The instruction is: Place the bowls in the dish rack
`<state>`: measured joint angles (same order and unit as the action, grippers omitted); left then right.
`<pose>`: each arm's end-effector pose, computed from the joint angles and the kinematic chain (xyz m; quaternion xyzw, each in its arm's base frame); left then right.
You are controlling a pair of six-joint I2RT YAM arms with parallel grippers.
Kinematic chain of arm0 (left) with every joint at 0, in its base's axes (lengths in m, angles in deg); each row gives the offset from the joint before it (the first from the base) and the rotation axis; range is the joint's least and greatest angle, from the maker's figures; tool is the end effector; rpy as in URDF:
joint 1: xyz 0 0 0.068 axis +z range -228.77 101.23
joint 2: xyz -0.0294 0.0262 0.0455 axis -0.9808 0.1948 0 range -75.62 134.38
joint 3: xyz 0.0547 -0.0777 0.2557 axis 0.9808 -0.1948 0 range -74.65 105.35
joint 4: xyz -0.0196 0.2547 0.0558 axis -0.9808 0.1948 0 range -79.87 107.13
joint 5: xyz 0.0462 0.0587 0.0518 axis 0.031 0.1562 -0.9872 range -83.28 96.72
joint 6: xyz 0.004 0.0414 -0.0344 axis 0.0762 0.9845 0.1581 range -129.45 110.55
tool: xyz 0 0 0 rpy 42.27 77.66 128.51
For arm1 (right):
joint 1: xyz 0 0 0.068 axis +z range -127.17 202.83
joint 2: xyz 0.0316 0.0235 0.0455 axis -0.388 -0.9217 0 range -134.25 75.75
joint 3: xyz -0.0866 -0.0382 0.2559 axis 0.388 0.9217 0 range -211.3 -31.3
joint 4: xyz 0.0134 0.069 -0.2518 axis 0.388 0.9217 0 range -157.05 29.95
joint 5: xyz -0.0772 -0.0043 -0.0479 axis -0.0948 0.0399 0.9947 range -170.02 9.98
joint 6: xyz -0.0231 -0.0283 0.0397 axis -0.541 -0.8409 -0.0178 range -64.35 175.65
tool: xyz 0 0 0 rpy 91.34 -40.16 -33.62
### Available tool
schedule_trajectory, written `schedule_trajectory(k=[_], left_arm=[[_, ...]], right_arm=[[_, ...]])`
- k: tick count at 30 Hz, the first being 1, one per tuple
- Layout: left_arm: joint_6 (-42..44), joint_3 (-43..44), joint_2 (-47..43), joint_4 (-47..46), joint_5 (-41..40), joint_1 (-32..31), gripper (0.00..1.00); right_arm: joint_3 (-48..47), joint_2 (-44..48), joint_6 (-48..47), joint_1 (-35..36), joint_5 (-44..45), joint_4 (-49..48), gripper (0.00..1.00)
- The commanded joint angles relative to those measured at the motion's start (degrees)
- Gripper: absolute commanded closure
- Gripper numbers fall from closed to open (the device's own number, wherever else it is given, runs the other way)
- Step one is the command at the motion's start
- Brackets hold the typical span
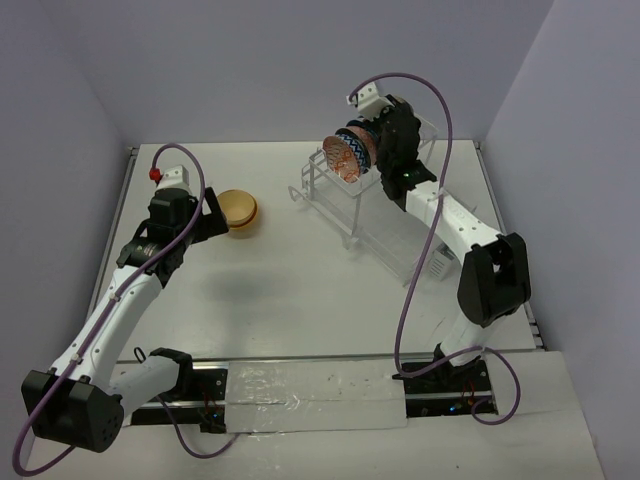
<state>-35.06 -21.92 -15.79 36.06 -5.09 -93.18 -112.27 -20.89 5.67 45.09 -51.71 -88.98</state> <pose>0.2237 -0.0499 0.3116 -0.1341 0.8653 -0.0774 0.4767 0.3834 0.1387 0.3788 -0.2344 0.6301 -0.3314 0.6620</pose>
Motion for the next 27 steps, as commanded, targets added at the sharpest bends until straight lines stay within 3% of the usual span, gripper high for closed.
schedule_trajectory(k=[1,27], left_arm=[[0.82,0.44,-0.95,-2.29,0.65,0.35,0.02],[0.91,0.27,-1.91,-2.2,0.39,0.44,0.02]], right_arm=[[-0.68,5.06,2.07,0.68,-1.68,-3.65,0.72],[0.55,6.64,8.49,0.77,-5.11,4.35,0.77]])
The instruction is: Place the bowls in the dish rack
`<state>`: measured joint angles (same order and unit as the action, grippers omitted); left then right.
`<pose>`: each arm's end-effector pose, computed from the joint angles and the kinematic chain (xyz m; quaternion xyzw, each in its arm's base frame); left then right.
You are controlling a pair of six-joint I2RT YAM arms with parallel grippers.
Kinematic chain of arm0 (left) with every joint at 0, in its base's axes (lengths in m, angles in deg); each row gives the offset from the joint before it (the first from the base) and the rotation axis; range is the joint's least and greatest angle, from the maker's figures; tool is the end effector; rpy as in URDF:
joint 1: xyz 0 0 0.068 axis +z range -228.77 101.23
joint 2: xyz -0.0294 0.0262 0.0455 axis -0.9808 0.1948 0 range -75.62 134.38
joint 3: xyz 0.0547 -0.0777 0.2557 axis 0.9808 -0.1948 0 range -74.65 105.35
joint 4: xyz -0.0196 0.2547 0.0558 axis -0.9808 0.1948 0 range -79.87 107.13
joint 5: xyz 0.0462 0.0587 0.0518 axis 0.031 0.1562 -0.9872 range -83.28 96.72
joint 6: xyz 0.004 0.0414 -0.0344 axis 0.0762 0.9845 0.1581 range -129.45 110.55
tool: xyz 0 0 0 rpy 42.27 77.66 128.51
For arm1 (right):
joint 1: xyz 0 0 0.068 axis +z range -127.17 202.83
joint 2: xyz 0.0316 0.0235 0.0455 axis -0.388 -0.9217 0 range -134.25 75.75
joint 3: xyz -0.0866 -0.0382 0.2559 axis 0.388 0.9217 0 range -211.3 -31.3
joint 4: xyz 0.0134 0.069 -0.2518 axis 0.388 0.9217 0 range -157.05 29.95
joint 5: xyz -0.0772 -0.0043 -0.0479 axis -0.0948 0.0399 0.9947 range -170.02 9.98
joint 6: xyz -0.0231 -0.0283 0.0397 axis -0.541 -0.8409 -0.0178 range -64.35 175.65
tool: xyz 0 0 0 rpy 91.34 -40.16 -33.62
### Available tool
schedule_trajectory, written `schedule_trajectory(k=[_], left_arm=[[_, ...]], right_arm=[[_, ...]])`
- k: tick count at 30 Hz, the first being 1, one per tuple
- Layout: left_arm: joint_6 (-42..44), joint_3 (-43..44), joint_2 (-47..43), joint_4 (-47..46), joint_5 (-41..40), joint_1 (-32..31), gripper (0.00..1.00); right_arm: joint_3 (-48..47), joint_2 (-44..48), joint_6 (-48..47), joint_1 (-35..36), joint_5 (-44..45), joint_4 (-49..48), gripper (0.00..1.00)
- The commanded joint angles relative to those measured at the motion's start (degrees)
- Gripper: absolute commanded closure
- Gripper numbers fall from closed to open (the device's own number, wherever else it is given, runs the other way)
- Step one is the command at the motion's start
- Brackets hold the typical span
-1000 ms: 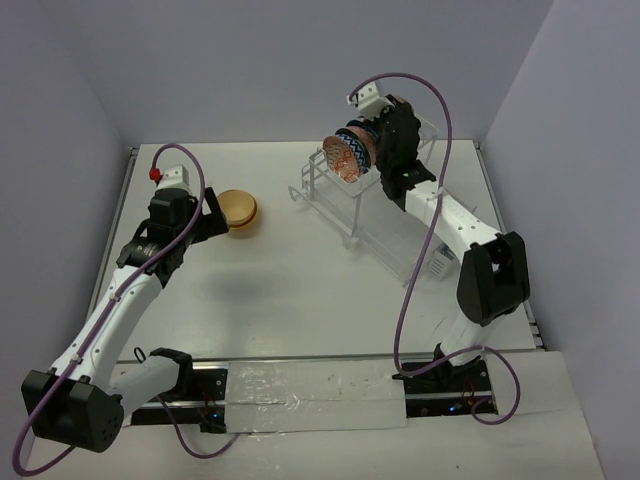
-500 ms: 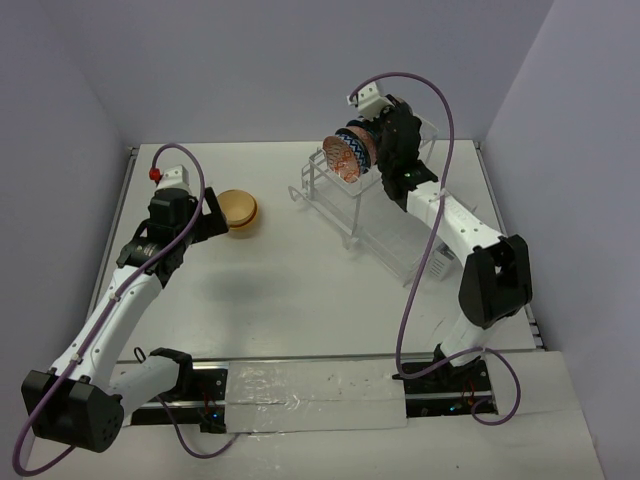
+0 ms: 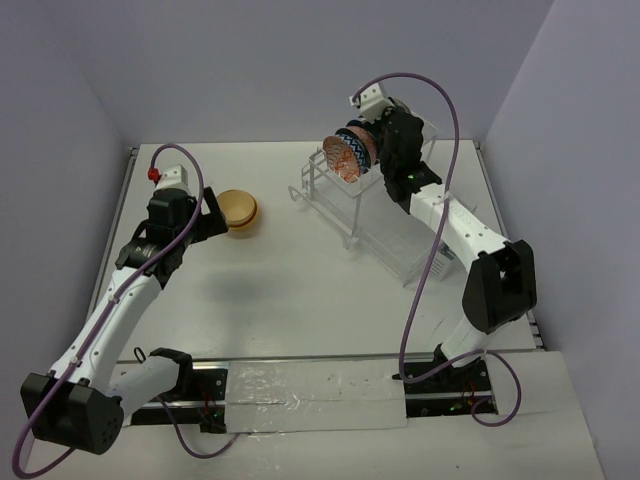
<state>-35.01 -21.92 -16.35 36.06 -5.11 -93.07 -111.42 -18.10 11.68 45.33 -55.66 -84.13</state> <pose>0.2220 -0.0490 0.3136 -0.1349 0.8629 -0.0782 0.4808 0.3717 0.1381 0.3833 -0.2392 0.6451 -0.2747 0.6717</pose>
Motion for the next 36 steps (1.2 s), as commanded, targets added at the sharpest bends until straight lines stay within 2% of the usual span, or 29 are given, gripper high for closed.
schedule_trajectory(k=[1,15,24,36], left_arm=[[0.86,0.27,-1.35,-2.2,0.41,0.33,0.02],[0.86,0.36,-1.26,-2.29,0.59,0.33,0.02],[0.69,0.36,-1.35,-2.29,0.67,0.42,0.02],[0.6,0.18,-1.78,-2.29,0.59,0.42,0.02]], right_arm=[[-0.22,3.93,2.92,0.61,-1.42,-0.24,0.77],[0.75,5.6,5.73,1.14,-3.71,2.67,0.75],[1.37,6.92,7.05,1.23,-4.85,3.98,0.68],[3.12,9.55,10.21,1.76,-5.81,5.21,0.66]])
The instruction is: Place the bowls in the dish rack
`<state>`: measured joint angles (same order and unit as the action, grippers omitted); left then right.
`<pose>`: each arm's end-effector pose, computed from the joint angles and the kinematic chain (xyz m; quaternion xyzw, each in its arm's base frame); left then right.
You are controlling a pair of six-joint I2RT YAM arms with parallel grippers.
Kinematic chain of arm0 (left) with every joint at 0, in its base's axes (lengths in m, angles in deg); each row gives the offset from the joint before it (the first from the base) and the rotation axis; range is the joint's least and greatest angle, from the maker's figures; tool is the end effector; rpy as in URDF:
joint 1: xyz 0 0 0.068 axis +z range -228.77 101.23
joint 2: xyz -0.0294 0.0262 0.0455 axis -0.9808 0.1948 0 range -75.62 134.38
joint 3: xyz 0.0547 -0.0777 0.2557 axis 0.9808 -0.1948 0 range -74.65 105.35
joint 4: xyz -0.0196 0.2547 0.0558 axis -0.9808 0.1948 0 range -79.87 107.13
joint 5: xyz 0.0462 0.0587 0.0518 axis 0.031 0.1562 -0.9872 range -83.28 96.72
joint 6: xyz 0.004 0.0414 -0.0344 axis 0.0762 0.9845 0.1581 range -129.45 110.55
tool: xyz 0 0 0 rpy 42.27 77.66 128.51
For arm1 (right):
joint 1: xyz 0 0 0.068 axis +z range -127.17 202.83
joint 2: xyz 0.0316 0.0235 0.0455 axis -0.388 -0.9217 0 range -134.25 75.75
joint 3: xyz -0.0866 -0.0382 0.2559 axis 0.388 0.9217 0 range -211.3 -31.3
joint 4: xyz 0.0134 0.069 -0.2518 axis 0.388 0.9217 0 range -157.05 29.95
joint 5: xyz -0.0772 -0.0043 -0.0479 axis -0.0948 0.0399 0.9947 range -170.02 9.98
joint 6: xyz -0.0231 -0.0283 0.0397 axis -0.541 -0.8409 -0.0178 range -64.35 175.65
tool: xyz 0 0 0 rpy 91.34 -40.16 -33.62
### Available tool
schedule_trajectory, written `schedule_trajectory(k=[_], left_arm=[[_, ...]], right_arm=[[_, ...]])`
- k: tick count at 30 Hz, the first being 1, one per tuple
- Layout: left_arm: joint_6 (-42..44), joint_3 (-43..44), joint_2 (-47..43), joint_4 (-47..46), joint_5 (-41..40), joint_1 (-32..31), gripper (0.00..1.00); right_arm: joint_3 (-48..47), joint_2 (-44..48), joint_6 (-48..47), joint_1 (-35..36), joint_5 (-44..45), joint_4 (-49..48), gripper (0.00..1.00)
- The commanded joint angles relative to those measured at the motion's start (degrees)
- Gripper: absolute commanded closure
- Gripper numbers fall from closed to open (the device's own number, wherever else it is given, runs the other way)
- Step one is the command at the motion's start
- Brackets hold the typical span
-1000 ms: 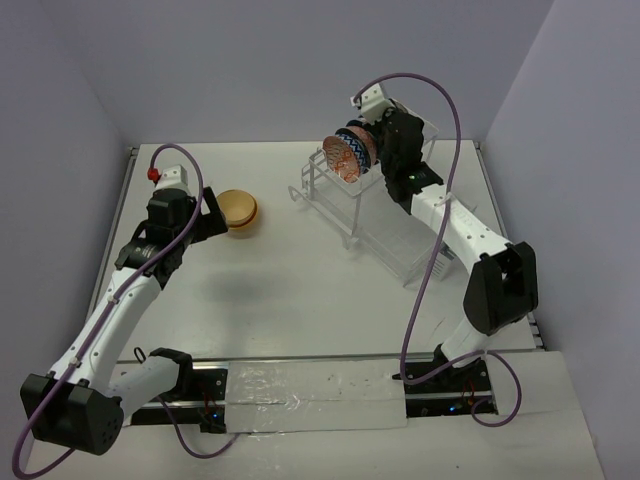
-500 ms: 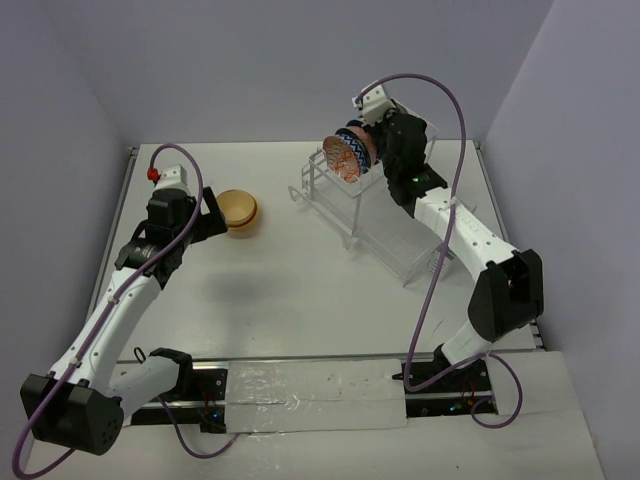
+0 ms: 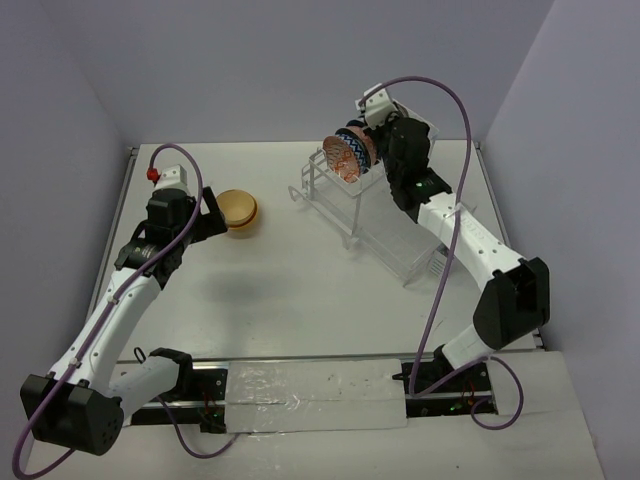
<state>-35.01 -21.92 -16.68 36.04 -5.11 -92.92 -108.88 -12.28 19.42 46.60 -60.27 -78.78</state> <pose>0.2210 -0.0481 0.3148 -0.1361 0.8612 -0.0787 0.4834 0.3437 0.1382 0.3943 -0.2382 0.6578 -0.1956 0.6872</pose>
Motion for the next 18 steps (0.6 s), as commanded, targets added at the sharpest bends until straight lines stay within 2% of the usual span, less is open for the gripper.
schedule_trajectory(k=[1,11,18], left_arm=[[0.6,0.18,-1.46,-2.36,0.59,0.27,0.02],[0.16,0.09,-1.54,-2.44,0.41,0.53,0.02],[-0.01,-0.08,-1.72,-2.44,0.24,0.71,0.02]], right_arm=[[0.76,4.61,3.0,0.49,-1.55,0.56,0.66],[0.59,11.39,11.61,0.58,-7.62,3.73,0.62],[-6.78,5.77,13.37,-0.65,0.64,7.5,0.63]])
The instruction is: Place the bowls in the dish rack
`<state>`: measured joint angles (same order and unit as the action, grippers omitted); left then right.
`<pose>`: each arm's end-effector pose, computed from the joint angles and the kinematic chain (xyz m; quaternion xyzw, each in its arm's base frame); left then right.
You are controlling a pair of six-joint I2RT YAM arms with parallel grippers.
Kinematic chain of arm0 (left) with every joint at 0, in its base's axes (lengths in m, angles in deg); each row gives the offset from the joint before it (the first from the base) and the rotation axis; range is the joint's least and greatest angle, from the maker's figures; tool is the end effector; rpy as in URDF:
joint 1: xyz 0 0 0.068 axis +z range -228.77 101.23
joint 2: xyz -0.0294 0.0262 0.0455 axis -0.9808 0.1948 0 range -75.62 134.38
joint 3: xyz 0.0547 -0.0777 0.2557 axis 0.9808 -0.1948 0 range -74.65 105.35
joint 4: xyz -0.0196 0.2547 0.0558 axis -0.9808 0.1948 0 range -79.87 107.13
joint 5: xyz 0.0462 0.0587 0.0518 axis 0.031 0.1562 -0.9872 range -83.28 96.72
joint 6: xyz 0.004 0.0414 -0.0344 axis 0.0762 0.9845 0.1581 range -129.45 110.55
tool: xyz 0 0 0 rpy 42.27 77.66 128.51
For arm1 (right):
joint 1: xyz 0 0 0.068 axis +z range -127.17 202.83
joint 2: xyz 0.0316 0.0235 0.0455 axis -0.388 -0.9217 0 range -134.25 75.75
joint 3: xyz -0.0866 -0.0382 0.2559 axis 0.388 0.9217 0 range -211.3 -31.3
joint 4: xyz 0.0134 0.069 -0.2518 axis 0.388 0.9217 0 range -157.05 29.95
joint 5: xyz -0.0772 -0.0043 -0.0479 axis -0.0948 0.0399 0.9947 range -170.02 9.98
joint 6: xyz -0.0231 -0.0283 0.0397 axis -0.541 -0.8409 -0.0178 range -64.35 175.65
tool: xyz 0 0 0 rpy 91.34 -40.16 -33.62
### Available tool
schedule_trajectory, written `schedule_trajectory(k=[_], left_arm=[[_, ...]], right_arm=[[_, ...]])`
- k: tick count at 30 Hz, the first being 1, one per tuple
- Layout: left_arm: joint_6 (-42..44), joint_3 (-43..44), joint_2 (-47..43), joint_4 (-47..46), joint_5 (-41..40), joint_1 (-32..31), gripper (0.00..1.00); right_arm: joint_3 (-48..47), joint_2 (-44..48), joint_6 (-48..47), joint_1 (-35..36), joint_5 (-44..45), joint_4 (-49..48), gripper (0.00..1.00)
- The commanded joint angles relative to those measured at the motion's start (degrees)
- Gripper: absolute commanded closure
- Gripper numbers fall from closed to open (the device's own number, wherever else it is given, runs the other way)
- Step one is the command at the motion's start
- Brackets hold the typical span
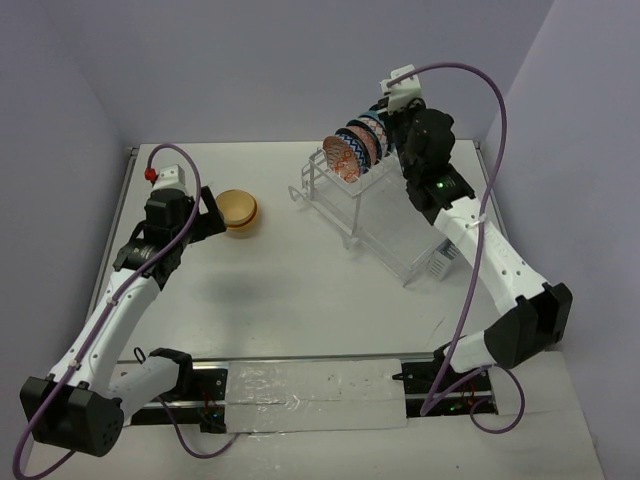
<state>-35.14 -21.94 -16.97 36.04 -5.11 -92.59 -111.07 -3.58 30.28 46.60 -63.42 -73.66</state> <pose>0.2203 -0.0466 0.3158 -0.1397 0.8595 -0.0786 0.4854 0.2996 0.1209 0.4481 -0.1741 0.6410 -0.1059 0.7400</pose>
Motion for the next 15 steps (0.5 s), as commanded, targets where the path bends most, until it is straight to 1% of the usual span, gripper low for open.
schedule_trajectory(k=[1,9,15], left_arm=[[0.03,-0.06,-1.35,-2.44,0.15,0.46,0.02],[-0.15,-0.24,-1.09,-2.44,-0.21,0.64,0.02],[-0.06,-0.24,-0.91,-2.53,0.06,0.73,0.02]], right_arm=[[-6.7,-4.85,3.3,-1.26,4.57,3.44,0.63],[-16.81,-12.95,7.08,-4.69,5.2,6.26,0.64],[-19.99,-17.26,8.75,-6.19,2.56,10.21,0.65]])
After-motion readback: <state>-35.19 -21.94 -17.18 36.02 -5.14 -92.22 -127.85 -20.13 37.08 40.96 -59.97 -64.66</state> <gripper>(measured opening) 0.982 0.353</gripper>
